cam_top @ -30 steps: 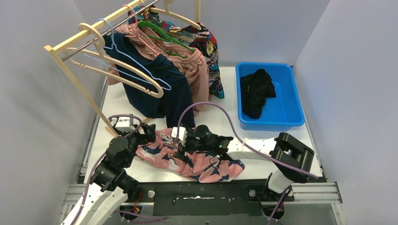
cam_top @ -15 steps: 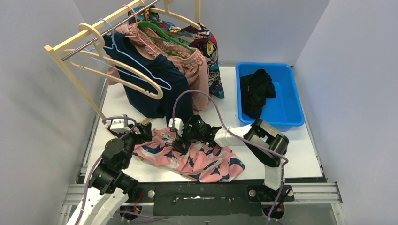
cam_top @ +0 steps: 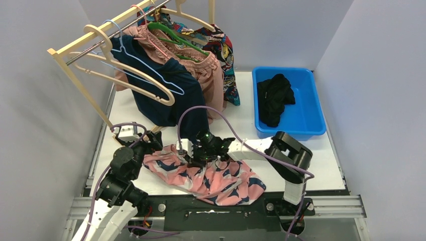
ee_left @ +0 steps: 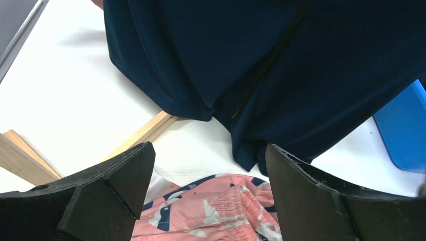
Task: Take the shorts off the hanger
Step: Pick up the shorts at the center of the board.
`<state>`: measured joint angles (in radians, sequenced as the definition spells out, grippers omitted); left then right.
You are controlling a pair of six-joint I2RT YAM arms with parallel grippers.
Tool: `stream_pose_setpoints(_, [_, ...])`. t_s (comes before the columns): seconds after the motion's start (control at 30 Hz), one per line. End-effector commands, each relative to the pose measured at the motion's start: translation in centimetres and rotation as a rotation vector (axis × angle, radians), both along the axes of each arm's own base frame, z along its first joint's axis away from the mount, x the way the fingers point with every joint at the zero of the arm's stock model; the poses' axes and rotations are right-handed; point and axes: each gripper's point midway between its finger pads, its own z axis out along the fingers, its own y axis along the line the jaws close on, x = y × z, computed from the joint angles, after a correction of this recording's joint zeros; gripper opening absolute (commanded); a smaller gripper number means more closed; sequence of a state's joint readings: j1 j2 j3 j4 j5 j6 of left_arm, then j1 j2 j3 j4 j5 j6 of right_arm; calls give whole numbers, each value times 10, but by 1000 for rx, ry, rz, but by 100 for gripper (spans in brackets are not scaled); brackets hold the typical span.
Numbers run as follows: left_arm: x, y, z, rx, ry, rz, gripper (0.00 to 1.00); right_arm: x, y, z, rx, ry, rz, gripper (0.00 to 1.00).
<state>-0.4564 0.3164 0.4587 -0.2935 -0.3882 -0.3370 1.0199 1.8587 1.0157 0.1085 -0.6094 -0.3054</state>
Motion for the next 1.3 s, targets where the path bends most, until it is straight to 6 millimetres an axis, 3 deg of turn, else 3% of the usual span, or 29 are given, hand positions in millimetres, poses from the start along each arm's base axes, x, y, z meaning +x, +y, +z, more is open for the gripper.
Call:
stream_pose_setpoints(0.0, [0,0,13,-34,-28,8,81,7,-6,76,86,-129,-2,0])
stream_pose_setpoints(0.13, [-1,3,15,-49,-38,20,81,-1,-28,139,236,-239,-34,2])
stream_pose_setpoints(0.23, [-2,5,17,-54,-51,28,81,1,-55,175,307,-310,-124,6])
stream_pose_setpoints(0.4, [-2,3,19,-57,-57,18,81,12,-98,199,349,-319,-307,7])
stream_pose_setpoints(0.47, [-2,2,19,-57,-57,13,81,16,-108,189,335,-299,-375,9])
stream_pose_setpoints(0.53, [-2,1,19,-56,-56,9,81,14,-110,169,296,-228,-411,18])
stream_pose_setpoints(0.7, [-2,1,18,-52,-51,9,81,-41,-99,112,107,65,-400,34])
stream_pose_setpoints(0.8, [-2,5,18,-47,-49,25,81,-43,-103,88,62,124,-527,60])
stream_pose_setpoints(0.87, [-2,8,18,-44,-49,42,81,-41,-104,82,74,121,-576,93])
stream_pose_setpoints(0.9, [-3,9,18,-44,-51,48,81,-40,-105,81,85,97,-591,100])
stream_pose_setpoints(1.1, [-3,7,20,-53,-62,33,81,-7,-115,78,162,9,-818,98])
stream_pose_setpoints(1.27, [-2,8,17,-41,-45,38,81,-5,-110,35,2,-9,-807,98])
